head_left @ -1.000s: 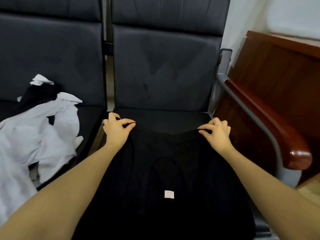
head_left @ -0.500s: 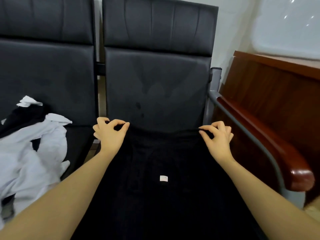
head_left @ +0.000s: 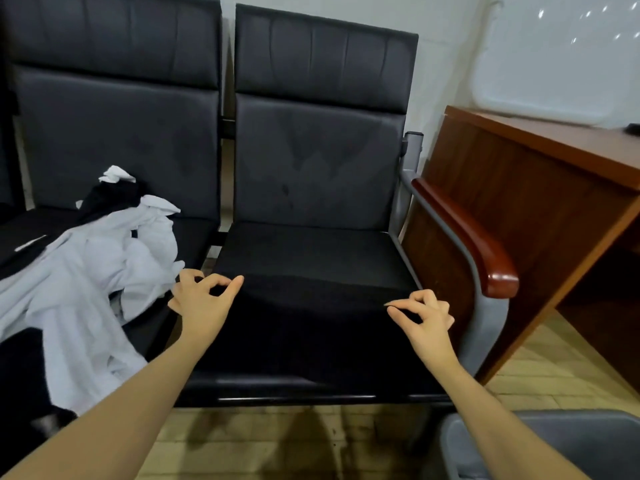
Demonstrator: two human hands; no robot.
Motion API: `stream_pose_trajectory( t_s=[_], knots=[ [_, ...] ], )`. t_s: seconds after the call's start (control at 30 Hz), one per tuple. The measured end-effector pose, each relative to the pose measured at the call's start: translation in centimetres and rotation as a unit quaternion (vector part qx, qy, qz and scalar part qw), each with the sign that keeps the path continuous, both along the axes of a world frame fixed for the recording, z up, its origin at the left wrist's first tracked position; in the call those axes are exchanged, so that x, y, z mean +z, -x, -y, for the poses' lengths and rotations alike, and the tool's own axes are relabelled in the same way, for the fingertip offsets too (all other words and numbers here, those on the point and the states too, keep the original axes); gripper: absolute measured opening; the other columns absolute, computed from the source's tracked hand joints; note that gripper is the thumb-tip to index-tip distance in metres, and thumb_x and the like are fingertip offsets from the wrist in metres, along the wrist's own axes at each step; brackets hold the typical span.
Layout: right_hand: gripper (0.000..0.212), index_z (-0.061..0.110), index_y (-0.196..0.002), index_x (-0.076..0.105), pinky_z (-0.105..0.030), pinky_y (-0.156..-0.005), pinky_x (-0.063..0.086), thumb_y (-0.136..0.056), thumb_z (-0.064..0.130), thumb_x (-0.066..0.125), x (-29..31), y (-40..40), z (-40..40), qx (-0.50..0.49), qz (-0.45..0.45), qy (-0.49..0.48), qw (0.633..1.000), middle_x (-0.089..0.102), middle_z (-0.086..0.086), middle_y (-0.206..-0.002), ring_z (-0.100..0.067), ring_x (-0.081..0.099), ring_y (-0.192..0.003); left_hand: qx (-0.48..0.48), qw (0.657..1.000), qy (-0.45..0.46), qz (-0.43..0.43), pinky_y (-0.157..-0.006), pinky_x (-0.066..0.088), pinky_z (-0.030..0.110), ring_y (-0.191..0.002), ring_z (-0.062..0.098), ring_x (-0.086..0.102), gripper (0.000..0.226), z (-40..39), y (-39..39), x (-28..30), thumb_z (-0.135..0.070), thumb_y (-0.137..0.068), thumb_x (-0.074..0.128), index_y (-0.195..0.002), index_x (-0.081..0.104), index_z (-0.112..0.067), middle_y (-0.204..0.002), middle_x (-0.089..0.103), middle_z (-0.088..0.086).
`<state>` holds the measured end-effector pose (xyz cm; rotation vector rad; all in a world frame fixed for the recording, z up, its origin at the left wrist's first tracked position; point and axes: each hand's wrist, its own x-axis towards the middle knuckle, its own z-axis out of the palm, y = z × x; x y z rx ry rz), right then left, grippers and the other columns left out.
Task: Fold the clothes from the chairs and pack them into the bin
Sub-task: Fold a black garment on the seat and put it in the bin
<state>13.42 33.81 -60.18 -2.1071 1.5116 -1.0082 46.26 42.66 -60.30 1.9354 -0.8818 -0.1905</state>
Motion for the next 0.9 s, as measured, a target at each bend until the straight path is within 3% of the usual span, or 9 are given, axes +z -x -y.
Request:
stream_pose_trajectory(
  t_s=[0.23, 0.33, 0.43, 0.53, 0.6, 0.67, 0.73, 0.8, 0.9],
  knots=[
    [0.01, 0.039, -0.082, 0.07, -0.021, -0.076, 0.012, -0.085, 0.03, 0.068, -2.3, 1.8, -5.1, 0.011, 0.012, -0.033, 0.999, 0.048, 0.007, -0.091, -0.015, 0.035, -0.103, 0.01, 1.0, 0.001, -0.014, -0.104, 0.016, 0.038, -0.117, 0.023, 0.029, 0.033, -5.0, 1.1, -1.8, -0.042, -0.084, 0.067, -0.067, 0.065, -0.014, -0.118, 0.041, 0.001],
    [0.008, 0.038, -0.083, 0.071, -0.027, -0.083, 0.014, -0.085, 0.033, 0.066, -3.2, 2.3, -6.1, 0.007, 0.014, -0.035, 0.999, 0.05, 0.009, -0.091, -0.014, 0.035, -0.104, 0.003, 1.0, -0.02, 0.016, -0.101, 0.016, 0.037, -0.115, 0.023, 0.031, 0.042, -5.8, 1.2, -3.0, -0.047, -0.085, 0.064, -0.062, 0.066, -0.012, -0.11, 0.043, -0.003],
    [0.02, 0.034, -0.089, 0.074, -0.038, -0.094, 0.022, -0.087, 0.044, 0.057, -4.0, 2.4, -6.4, 0.005, -0.025, -0.028, 0.999, 0.055, 0.016, -0.098, -0.015, 0.039, -0.11, -0.006, 0.986, -0.042, 0.161, -0.091, 0.021, 0.039, -0.107, 0.024, 0.038, 0.057, -6.5, 1.3, -4.3, -0.056, -0.086, 0.051, -0.054, 0.065, -0.012, -0.093, 0.05, -0.005],
    [0.017, 0.032, -0.099, 0.072, -0.033, -0.092, 0.015, -0.092, 0.037, 0.058, -3.9, 0.8, -6.0, -0.024, -0.131, 0.038, 0.99, 0.06, 0.016, -0.111, -0.014, 0.04, -0.12, -0.033, 0.942, -0.04, 0.331, -0.081, 0.025, 0.039, -0.098, 0.028, 0.047, 0.053, -5.9, 1.9, -3.9, -0.051, -0.084, 0.043, -0.054, 0.066, -0.013, -0.086, 0.058, -0.002],
    [0.024, 0.031, -0.114, 0.067, -0.033, -0.093, 0.016, -0.093, 0.037, 0.055, -3.8, -1.0, -5.6, -0.009, -0.182, 0.037, 0.983, 0.058, 0.011, -0.122, -0.015, 0.042, -0.125, -0.083, 0.915, -0.07, 0.389, -0.079, 0.031, 0.04, -0.095, 0.029, 0.053, 0.048, -4.4, 3.0, -3.2, -0.049, -0.084, 0.042, -0.067, 0.071, -0.016, -0.09, 0.061, 0.001],
    [0.045, 0.031, -0.138, 0.047, -0.035, -0.107, 0.015, -0.096, 0.047, 0.044, -4.5, -2.7, -5.3, 0.031, -0.248, -0.021, 0.968, 0.043, 0.004, -0.146, -0.018, 0.032, -0.138, -0.174, 0.907, -0.139, 0.358, -0.089, 0.035, 0.043, -0.113, 0.028, 0.051, 0.05, -2.9, 4.8, -2.7, -0.054, -0.088, 0.039, -0.103, 0.071, -0.019, -0.117, 0.059, 0.004],
    [0.056, 0.035, -0.15, 0.021, -0.039, -0.116, 0.005, -0.098, 0.056, 0.025, -5.6, -3.8, -5.2, 0.049, -0.308, -0.081, 0.946, 0.017, 0.003, -0.159, -0.019, 0.01, -0.146, -0.254, 0.888, -0.237, 0.302, -0.108, 0.021, 0.046, -0.14, 0.024, 0.023, 0.061, -2.1, 6.3, -3.6, -0.058, -0.094, 0.032, -0.143, 0.038, -0.023, -0.152, 0.029, 0.004],
    [0.058, 0.04, -0.15, 0.008, -0.041, -0.117, -0.003, -0.096, 0.06, 0.015, -6.1, -4.3, -4.5, 0.049, -0.331, -0.108, 0.936, 0.004, 0.006, -0.16, -0.018, -0.001, -0.147, -0.278, 0.858, -0.337, 0.271, -0.115, 0.004, 0.049, -0.146, 0.023, -0.003, 0.07, -1.8, 6.5, -4.7, -0.064, -0.093, 0.02, -0.151, 0.007, -0.027, -0.159, 0.0, -0.001],
    [0.058, 0.044, -0.149, 0.005, -0.043, -0.117, -0.006, -0.095, 0.063, 0.014, -5.8, -4.9, -2.8, 0.077, -0.343, -0.122, 0.928, -0.001, 0.01, -0.16, -0.015, -0.006, -0.147, -0.246, 0.854, -0.374, 0.265, -0.115, -0.004, 0.052, -0.145, 0.024, -0.012, 0.072, -1.4, 5.1, -5.5, -0.069, -0.09, 0.011, -0.15, -0.004, -0.032, -0.158, -0.011, -0.004]
  ],
)
